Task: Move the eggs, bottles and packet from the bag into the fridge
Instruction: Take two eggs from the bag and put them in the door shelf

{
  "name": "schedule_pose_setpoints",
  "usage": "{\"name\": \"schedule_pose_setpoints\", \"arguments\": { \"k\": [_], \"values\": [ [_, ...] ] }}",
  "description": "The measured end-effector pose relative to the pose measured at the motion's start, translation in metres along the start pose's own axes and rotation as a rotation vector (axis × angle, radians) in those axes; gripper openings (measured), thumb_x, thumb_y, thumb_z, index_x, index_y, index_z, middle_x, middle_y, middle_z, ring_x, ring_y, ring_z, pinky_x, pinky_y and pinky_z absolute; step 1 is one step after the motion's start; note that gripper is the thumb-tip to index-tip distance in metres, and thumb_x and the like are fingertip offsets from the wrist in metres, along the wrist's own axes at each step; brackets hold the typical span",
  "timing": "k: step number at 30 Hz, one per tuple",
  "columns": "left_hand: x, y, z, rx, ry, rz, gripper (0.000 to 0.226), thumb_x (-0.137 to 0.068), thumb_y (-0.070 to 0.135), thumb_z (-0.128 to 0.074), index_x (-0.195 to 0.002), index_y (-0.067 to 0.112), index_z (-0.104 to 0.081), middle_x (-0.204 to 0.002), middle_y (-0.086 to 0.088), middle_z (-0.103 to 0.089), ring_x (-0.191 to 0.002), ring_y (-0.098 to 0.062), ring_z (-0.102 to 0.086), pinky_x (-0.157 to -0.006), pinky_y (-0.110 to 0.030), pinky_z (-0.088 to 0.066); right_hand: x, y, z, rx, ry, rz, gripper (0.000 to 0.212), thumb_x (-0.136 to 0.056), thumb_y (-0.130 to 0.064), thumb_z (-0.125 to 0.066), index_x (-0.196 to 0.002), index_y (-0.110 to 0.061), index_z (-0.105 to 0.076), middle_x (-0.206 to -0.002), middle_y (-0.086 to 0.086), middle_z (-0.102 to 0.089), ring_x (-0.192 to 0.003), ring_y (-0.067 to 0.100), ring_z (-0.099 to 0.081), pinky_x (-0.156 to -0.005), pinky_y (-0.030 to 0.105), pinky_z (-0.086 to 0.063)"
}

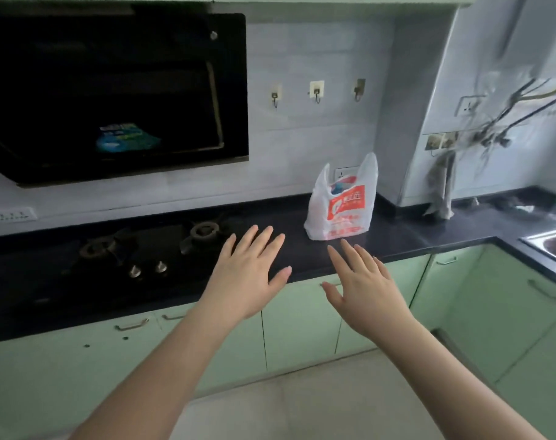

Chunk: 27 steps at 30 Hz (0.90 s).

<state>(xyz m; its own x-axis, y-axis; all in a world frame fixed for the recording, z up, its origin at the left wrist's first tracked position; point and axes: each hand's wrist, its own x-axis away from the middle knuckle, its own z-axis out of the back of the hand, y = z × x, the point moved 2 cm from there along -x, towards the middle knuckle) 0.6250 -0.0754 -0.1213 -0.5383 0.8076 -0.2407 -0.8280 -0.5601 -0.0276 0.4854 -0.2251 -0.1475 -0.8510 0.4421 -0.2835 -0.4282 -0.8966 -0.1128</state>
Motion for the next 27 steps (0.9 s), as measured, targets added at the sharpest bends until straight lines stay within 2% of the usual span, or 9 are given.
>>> {"name": "schedule_pose_setpoints", "arguments": {
  "k": [10,13,17,27],
  "values": [
    [-0.088,0.024,-0.032,0.012,-0.046,-0.13,0.065,-0.099,0.058,-0.02,-0.156,0.029,-0.006,-0.165,0.004,-0.004,-0.151,-0.018,0.004,-0.121,-0.046,-0.004,-0.049,0.045,-0.013,0.011,-0.017,-0.101,0.068,-0.097,-0.052,-0.032,-0.154,-0.022,-0.008,-0.162,0.004,-0.008,-0.149,0.023,-0.005,-0.119,0.037,-0.002],
    [-0.118,0.018,-0.041,0.027,-0.051,-0.17,0.065,-0.099,0.058,-0.02,-0.156,0.029,-0.006,-0.165,0.004,-0.004,-0.151,-0.018,0.003,-0.121,-0.047,-0.003,-0.074,0.05,-0.02,0.018,-0.042,-0.127,0.07,-0.097,-0.053,-0.032,-0.154,-0.025,-0.004,-0.162,0.003,-0.006,-0.148,0.023,-0.004,-0.119,0.038,-0.005],
    [-0.165,0.001,-0.047,0.034,-0.01,-0.195,0.065,-0.099,0.058,-0.022,-0.156,0.028,-0.007,-0.165,0.004,-0.006,-0.151,-0.018,0.001,-0.122,-0.044,-0.002,-0.109,0.056,-0.022,0.046,0.01,-0.157,0.07,-0.096,-0.052,-0.037,-0.154,-0.023,-0.012,-0.161,0.004,-0.014,-0.147,0.023,-0.011,-0.118,0.037,-0.011],
    [-0.253,0.003,-0.067,0.075,-0.004,-0.307,0.065,-0.1,0.056,-0.021,-0.156,0.025,-0.007,-0.164,0.002,-0.009,-0.151,-0.018,0.001,-0.122,-0.044,-0.004,-0.159,0.092,-0.03,0.089,-0.037,-0.265,0.068,-0.098,-0.053,-0.029,-0.154,-0.025,-0.003,-0.162,0.002,-0.004,-0.149,0.021,-0.001,-0.121,0.039,-0.006]
  ]
}}
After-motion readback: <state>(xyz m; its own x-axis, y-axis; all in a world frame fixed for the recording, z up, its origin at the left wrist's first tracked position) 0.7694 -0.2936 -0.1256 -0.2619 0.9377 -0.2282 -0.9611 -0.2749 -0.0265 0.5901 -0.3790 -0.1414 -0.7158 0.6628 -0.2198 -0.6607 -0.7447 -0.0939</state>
